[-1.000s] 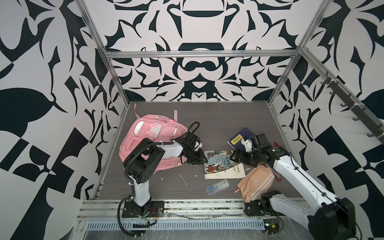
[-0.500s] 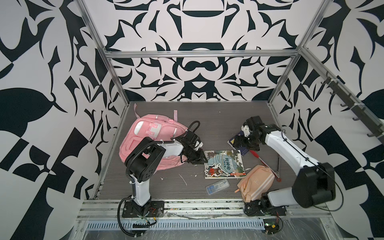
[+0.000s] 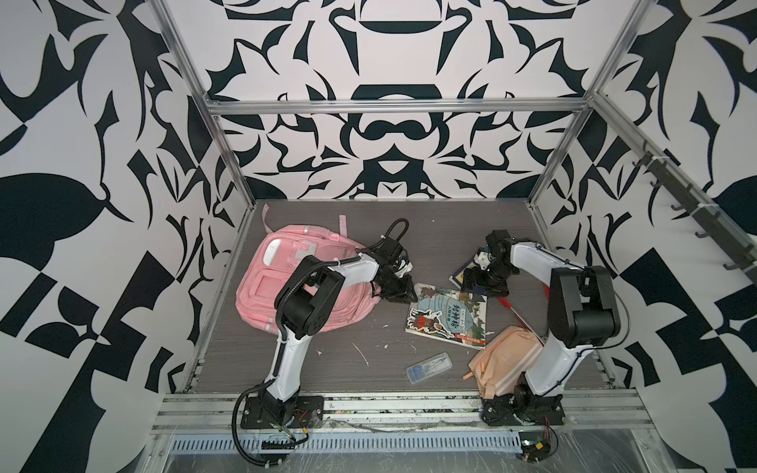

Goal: Pack books, pencil case, and school supplies into a backpack
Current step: Pick up the book from the center of the table.

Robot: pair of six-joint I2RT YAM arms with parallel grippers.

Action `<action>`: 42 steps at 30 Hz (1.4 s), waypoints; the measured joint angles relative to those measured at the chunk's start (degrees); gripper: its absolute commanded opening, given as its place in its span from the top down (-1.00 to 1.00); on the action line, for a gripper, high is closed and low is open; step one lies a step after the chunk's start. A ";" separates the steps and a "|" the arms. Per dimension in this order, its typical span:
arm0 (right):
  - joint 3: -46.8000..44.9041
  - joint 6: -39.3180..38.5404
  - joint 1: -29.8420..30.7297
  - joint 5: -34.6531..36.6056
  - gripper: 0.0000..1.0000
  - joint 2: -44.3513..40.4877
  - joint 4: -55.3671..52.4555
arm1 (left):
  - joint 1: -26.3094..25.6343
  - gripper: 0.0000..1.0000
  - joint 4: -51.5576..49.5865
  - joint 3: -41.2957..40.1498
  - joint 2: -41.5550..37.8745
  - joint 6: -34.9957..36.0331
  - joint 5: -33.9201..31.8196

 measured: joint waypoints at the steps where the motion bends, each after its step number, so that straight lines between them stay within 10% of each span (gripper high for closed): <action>1: 0.35 -0.46 -0.31 -0.57 -0.80 0.28 0.02 | 0.13 0.13 -1.07 1.51 0.31 0.66 -1.40; 6: 0.44 -2.60 -1.31 -3.37 -0.74 0.52 0.04 | 0.59 -0.18 -8.74 1.62 -4.15 2.78 -7.78; 15: -1.40 -3.15 -1.46 -7.02 -0.66 -0.48 2.05 | -6.78 -0.12 -13.44 -22.45 -29.24 -5.27 -5.73; 42: -8.70 0.61 5.77 -15.72 -0.07 -4.61 3.10 | -5.60 0.06 18.43 -21.59 -9.05 -20.44 11.82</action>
